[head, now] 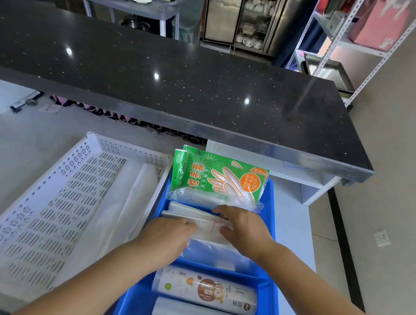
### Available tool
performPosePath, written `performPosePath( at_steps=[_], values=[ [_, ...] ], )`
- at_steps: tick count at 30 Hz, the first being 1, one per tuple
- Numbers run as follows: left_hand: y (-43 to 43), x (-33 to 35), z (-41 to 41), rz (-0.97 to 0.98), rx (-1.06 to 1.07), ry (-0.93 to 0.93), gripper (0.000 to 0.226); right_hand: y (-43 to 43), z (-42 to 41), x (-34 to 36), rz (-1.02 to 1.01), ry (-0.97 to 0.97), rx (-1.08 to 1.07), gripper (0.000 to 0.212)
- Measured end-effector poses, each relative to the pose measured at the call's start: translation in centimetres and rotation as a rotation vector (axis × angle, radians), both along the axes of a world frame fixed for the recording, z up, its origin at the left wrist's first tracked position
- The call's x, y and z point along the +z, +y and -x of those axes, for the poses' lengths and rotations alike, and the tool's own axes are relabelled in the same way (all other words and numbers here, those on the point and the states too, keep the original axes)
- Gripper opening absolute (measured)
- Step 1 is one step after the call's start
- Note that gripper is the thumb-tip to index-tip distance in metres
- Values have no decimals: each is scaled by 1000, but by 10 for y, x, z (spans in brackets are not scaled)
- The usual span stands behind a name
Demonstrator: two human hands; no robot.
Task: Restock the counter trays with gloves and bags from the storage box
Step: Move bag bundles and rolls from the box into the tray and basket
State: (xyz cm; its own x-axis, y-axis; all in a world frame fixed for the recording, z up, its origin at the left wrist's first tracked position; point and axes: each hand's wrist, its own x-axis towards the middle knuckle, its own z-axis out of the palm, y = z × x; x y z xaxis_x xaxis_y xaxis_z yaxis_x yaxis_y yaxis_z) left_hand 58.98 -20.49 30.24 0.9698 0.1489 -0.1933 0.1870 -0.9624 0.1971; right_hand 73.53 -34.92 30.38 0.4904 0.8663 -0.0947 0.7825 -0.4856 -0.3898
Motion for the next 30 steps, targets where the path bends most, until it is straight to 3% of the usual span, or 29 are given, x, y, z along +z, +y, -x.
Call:
performPosePath(
  at_steps=[7, 9, 12, 15, 20, 24, 27, 30],
  values=[
    [-9, -4, -13, -199, -8, 65, 24, -3, 4, 2, -91, -172, 34, 36],
    [-8, 5, -10, -219, -3, -54, 23, -10, 4, 5, -147, -241, 31, 31],
    [1, 12, -9, -264, -74, -253, 46, -24, 2, 5, -209, -308, -34, 28],
    [6, 6, -10, -282, -111, -256, 56, -31, 4, 2, -129, -363, -79, 22],
    [7, -3, -8, -264, -89, -214, 56, -32, 9, 0, -33, -411, -112, 13],
    [8, 0, -6, -235, -68, -252, 60, -35, 10, 1, -67, -389, -127, 12],
    [8, 3, -4, -167, -77, -296, 52, -37, 14, 1, -119, -339, -57, 18],
    [5, 4, -2, -101, -112, -238, 36, -39, 18, -2, -26, -276, 76, 32]
  ],
)
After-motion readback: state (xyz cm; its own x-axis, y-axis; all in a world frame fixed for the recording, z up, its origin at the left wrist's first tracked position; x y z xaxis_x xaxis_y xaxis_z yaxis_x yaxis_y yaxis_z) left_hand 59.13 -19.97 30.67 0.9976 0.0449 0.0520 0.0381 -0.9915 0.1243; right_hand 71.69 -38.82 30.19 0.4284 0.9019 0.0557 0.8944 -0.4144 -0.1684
